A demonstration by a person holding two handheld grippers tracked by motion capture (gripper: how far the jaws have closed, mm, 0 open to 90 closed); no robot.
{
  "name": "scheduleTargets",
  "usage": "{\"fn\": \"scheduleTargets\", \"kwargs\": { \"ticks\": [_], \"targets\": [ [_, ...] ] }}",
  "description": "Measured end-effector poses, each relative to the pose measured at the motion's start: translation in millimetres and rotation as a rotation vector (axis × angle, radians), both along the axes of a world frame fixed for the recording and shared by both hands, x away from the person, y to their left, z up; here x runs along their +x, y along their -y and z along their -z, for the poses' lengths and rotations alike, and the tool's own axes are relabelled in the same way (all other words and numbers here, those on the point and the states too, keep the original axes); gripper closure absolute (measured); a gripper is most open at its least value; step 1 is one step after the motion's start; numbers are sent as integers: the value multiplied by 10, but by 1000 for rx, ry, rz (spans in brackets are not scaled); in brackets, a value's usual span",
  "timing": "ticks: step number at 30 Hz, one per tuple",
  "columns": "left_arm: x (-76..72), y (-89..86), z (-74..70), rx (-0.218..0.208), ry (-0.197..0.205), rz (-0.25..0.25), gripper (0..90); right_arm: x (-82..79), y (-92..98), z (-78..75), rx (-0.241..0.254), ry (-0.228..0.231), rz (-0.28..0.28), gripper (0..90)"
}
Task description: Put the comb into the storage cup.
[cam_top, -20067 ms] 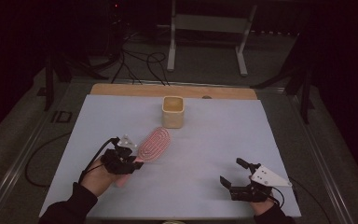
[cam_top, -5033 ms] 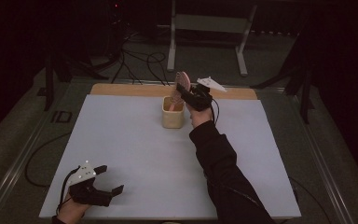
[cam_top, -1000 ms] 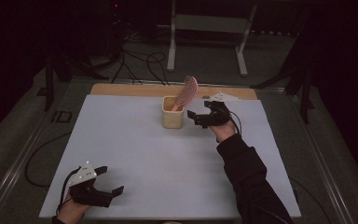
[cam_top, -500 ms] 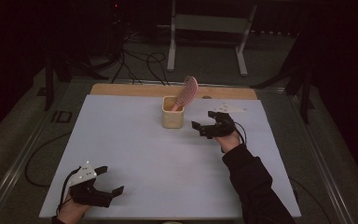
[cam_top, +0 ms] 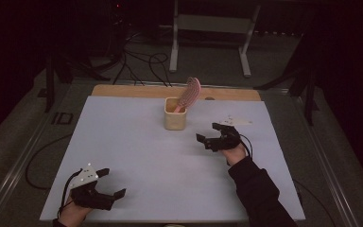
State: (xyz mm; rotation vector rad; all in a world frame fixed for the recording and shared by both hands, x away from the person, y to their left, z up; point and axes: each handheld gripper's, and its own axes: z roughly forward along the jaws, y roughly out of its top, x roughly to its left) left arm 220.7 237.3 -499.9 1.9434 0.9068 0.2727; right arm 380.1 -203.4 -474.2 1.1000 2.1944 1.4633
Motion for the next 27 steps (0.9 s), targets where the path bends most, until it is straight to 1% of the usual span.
{"fn": "scheduleTargets", "kwargs": {
  "ticks": [7, 15, 18, 20, 24, 27],
  "targets": [
    [2, 2, 2, 2, -1, 2, 3, -122, 14, 67, -19, 3, -4, 86],
    [-2, 1, -5, 0, 1, 3, 3, -264, 39, 129, -22, -10, -26, 86],
    [-1, 2, -3, 1, 1, 3, 3, -322, 70, 137, -24, -8, -32, 86],
    [0, 2, -2, 0, 1, 4, 3, -365, 91, 148, -17, -12, -33, 86],
    [1, 5, -5, -1, 0, 4, 3, -442, 128, 174, -33, -10, -33, 86],
    [1, 5, -3, -1, 0, 5, 3, -494, 181, 161, -29, -2, -29, 87]
  ]
}}
